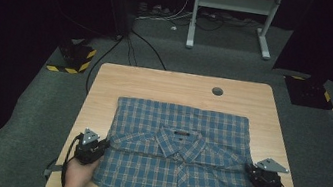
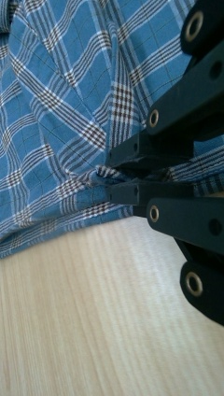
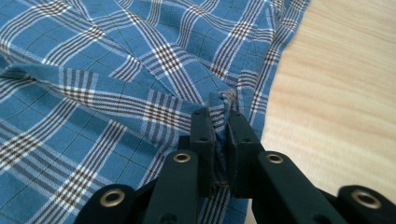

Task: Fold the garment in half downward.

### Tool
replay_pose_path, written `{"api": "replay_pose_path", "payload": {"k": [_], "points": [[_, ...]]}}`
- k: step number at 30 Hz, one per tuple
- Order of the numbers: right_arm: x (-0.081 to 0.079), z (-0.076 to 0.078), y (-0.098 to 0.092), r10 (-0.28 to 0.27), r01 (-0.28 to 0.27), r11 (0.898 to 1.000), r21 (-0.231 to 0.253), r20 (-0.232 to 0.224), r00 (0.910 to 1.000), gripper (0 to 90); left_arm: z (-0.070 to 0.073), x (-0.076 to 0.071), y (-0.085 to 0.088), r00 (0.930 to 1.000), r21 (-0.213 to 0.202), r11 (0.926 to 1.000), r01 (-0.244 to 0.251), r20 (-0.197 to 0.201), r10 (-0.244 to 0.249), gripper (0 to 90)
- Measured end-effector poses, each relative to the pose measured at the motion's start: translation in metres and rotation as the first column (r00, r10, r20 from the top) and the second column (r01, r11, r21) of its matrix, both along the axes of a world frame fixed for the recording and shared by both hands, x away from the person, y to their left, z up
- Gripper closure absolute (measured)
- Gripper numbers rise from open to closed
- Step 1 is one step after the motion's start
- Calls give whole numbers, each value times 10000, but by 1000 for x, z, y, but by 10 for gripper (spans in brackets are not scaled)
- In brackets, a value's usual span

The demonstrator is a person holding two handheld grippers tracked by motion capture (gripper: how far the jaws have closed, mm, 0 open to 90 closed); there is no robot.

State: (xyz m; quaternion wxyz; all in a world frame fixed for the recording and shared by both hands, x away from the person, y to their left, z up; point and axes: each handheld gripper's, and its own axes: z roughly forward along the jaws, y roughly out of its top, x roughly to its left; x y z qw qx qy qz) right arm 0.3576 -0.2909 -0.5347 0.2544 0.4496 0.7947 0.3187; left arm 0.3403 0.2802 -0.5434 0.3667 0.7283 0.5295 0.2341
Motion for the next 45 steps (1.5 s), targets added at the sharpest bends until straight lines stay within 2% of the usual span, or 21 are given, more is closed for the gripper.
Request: {"api": "replay_pose_path", "payload": {"k": [3, 11, 20, 21, 23, 24, 26, 28, 31, 35, 37, 39, 41, 45], "points": [[10, 0, 1, -122, 122, 9999, 3, 2, 9999, 816, 0, 9, 1, 9999, -209, 9997, -82, -96, 80, 819], [35, 2, -1, -222, 224, 9997, 129, -169, 9996, 807, 1, 31, 0, 9999, -179, 9997, -146, -79, 144, 819], [45, 1, -3, -409, 418, 9981, 444, -219, 9989, 808, 4, 38, -1, 9993, -284, 9994, -220, -293, 212, 830], [45, 2, -3, -393, 410, 9978, 527, -324, 9987, 812, 7, 39, -1, 9988, -395, 9988, -275, -414, 258, 835], [47, 5, -7, -401, 449, 9956, 819, -586, 9975, 820, 14, 38, -1, 9993, -443, 9987, -269, -263, 257, 845], [46, 9, -9, -412, 461, 9946, 934, -543, 9977, 823, 21, 38, -1, 9997, -479, 9986, -212, -124, 206, 847], [44, 23, -11, -363, 382, 9930, 1115, -193, 9992, 825, 35, 36, -1, 9998, -584, 9982, -95, 183, 106, 848], [41, 37, -12, -254, 229, 9921, 1233, 183, 9995, 824, 53, 35, -1, 9990, -434, 9990, 72, 442, -53, 847], [36, 63, -10, 22, -104, 9955, 940, 870, 9962, 825, 77, 32, -2, 9959, -385, 9989, 248, 880, -213, 846], [27, 84, -9, 196, -351, 9935, 1084, 1407, 9899, 826, 95, 20, -6, 9917, -542, 9970, 549, 1190, -482, 846], [18, 88, -12, 335, -525, 9909, 1239, 1507, 9880, 826, 94, 8, -7, 9918, -528, 9962, 687, 1114, -624, 845], [9, 83, -16, 409, -604, 9888, 1361, 1418, 9891, 825, 86, -2, -7, 9925, -512, 9956, 790, 979, -737, 842], [-2, 72, -21, 446, -619, 9881, 1407, 1230, 9914, 824, 71, -11, -6, 9949, -108, 9971, 751, 679, -742, 840], [-17, 40, -27, 334, -413, 9912, 1258, 638, 9974, 821, 37, -21, -2, 9983, -130, 9982, 589, 53, -589, 832]]}}
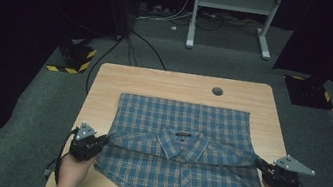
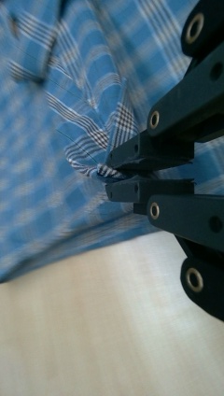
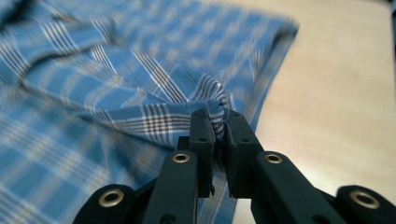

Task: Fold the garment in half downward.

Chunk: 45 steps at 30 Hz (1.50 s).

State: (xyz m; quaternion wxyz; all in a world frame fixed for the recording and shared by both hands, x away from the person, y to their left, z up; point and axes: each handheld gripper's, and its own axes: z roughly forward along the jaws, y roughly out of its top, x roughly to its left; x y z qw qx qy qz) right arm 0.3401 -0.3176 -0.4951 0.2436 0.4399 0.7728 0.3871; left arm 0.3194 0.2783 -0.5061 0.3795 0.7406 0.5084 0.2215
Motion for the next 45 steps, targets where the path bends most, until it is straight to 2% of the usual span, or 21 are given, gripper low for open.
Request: {"api": "replay_pose_path", "payload": {"k": [3, 7, 8, 9, 11, 14, 18, 21, 26, 30, 31, 35, 41, 44, 45], "points": [[-6, -19, -3, -192, 192, 9998, -20, -349, 9992, 818, -19, -5, 1, 9993, 65, 9999, -131, -341, 133, 829], [-9, -37, -4, -352, 339, 9992, -196, -697, 9969, 817, -29, -9, 2, 9986, 176, 9995, -260, -452, 268, 828], [-10, -40, -4, -379, 366, 9991, -199, -727, 9966, 816, -33, -10, 2, 9979, 326, 9989, -342, -531, 359, 829], [-10, -42, -5, -413, 404, 9991, -148, -719, 9966, 816, -36, -11, 3, 9980, 404, 9985, -376, -484, 395, 830], [-11, -42, -4, -442, 429, 9988, -217, -649, 9969, 812, -38, -13, 6, 9981, 110, 9988, -469, -387, 473, 841], [-12, -44, -1, -469, 436, 9972, -613, -528, 9975, 785, -39, -14, 6, 9982, 85, 9986, -513, -296, 515, 831], [-13, -46, 1, -515, 484, 9967, -650, -480, 9975, 732, -39, -14, 5, 9982, -200, 9986, -484, -354, 476, 762], [-15, -48, 2, -541, 526, 9980, -359, -424, 9976, 665, -36, -14, 3, 9990, -134, 9992, -385, -229, 382, 687], [-17, -48, 4, -524, 513, 9978, -430, -242, 9983, 513, -19, -15, -2, 9990, -75, 9993, -380, 212, 381, 482], [-17, -50, 0, -756, 746, 9970, -217, -492, 9959, 421, -1, -10, -7, 9977, -710, 9958, -572, 316, 595, 353], [-17, -49, -1, -744, 736, 9972, -156, -548, 9957, 395, 2, -9, -9, 9977, -670, 9961, -571, 337, 595, 324], [-17, -50, -3, -827, 830, 9965, 3, -849, 9930, 350, 11, -2, -22, 9973, -442, 9980, -460, 554, 484, 275], [-18, -51, -4, -832, 839, 9965, 39, -882, 9926, 316, 16, 13, -43, 9976, -177, 9997, -175, 664, 187, 203], [-18, -51, -2, -819, 815, 9966, -90, -891, 9926, 291, 17, 20, -53, 9974, -142, 9999, -1, 722, 11, 178], [-18, -51, -2, -798, 791, 9968, -108, -885, 9929, 285, 17, 23, -57, 9974, -255, 9996, 94, 715, -76, 171]]}}
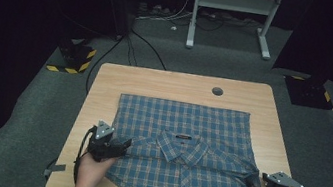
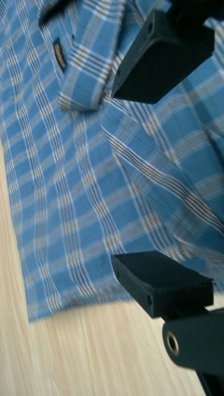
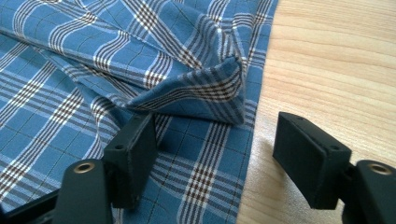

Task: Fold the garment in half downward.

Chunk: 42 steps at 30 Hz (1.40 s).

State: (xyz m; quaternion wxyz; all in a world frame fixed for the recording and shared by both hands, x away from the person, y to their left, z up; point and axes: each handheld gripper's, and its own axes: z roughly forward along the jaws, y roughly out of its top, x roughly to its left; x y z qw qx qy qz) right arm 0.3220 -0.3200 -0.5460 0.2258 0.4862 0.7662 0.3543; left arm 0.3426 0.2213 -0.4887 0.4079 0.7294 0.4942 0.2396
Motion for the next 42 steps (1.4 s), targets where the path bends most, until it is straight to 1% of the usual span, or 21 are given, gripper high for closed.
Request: {"api": "replay_pose_path", "payload": {"k": [2, 5, 8, 10, 15, 21, 25, 28, 30, 33, 35, 39, 42], "points": [[0, 0, 0, 35, -35, 10000, -27, -6, 10000, 278, 0, 5, -6, 9997, -288, 9993, 242, -66, -244, 161], [0, 0, 1, 39, -39, 10000, -37, -10, 10000, 271, 2, 10, -14, 9990, -412, 9981, 455, 4, -455, 136], [0, 0, 1, 40, -40, 10000, -55, -2, 10000, 268, 3, 16, -20, 9987, -608, 9969, 508, 50, -506, 112], [0, 0, 1, 37, -37, 10000, -57, -2, 10000, 267, 3, 20, -24, 9982, -734, 9955, 607, 79, -602, 111], [0, 0, 1, 36, -36, 10000, -55, -4, 10000, 267, 2, 29, -35, 9972, -751, 9944, 748, 18, -748, 97], [0, 0, 1, 34, -34, 10000, -54, -4, 10000, 267, -5, 38, -45, 9953, -874, 9916, 954, -85, -965, 89], [0, 0, 1, 24, -24, 10000, -44, -13, 10000, 266, -9, 43, -52, 9932, -829, 9901, 1136, -141, -1152, 77], [1, 0, 1, 27, -28, 10000, -52, -14, 10000, 260, -11, 47, -57, 9913, -934, 9871, 1303, -80, -1316, 74], [1, 0, 1, 27, -27, 10000, -52, -17, 10000, 259, -13, 50, -60, 9893, -1094, 9840, 1407, -222, -1440, 74], [1, 0, 1, 27, -27, 10000, -53, -15, 10000, 258, -16, 54, -66, 9877, -1160, 9825, 1455, -405, -1511, 74], [1, 0, 1, 27, -27, 10000, -52, -15, 10000, 258, -19, 57, -69, 9868, -1095, 9833, 1451, -556, -1518, 74], [1, 0, 1, 23, -23, 10000, -53, -15, 10000, 257, -24, 62, -76, 9858, -1293, 9818, 1394, -759, -1500, 69], [1, 0, 1, 10, -10, 10000, -57, -17, 10000, 253, -27, 65, -81, 9850, -1265, 9822, 1390, -843, -1503, 77]]}}
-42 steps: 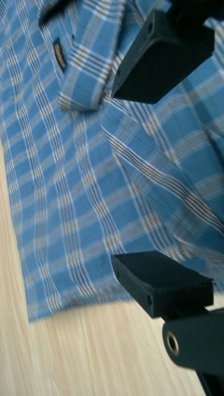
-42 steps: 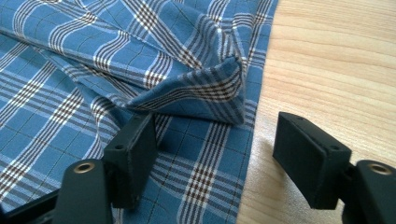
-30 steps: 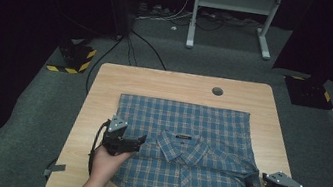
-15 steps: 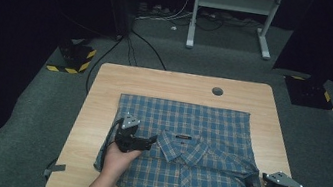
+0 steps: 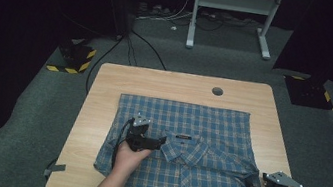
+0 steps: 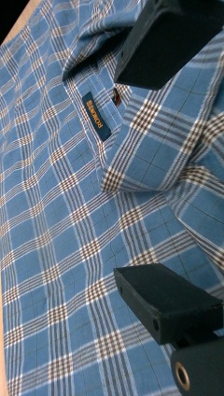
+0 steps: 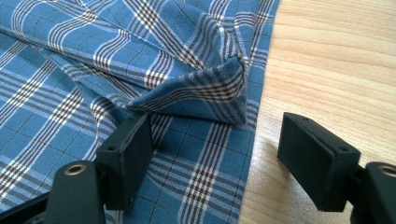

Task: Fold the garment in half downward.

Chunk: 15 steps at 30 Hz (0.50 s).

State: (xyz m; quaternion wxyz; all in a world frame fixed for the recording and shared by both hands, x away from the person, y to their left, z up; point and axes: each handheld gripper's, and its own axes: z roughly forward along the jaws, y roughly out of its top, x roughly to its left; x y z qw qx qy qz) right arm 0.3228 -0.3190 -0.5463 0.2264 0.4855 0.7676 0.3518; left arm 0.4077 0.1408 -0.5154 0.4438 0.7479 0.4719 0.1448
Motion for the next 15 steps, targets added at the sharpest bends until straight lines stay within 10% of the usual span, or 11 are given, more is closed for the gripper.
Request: {"api": "replay_pose_path", "payload": {"k": [15], "points": [[0, 0, 0, -10, 10, 10000, 0, -3, 10000, 252, -13, 7, -25, 9999, 473, 9988, 89, -87, -85, 335]]}}
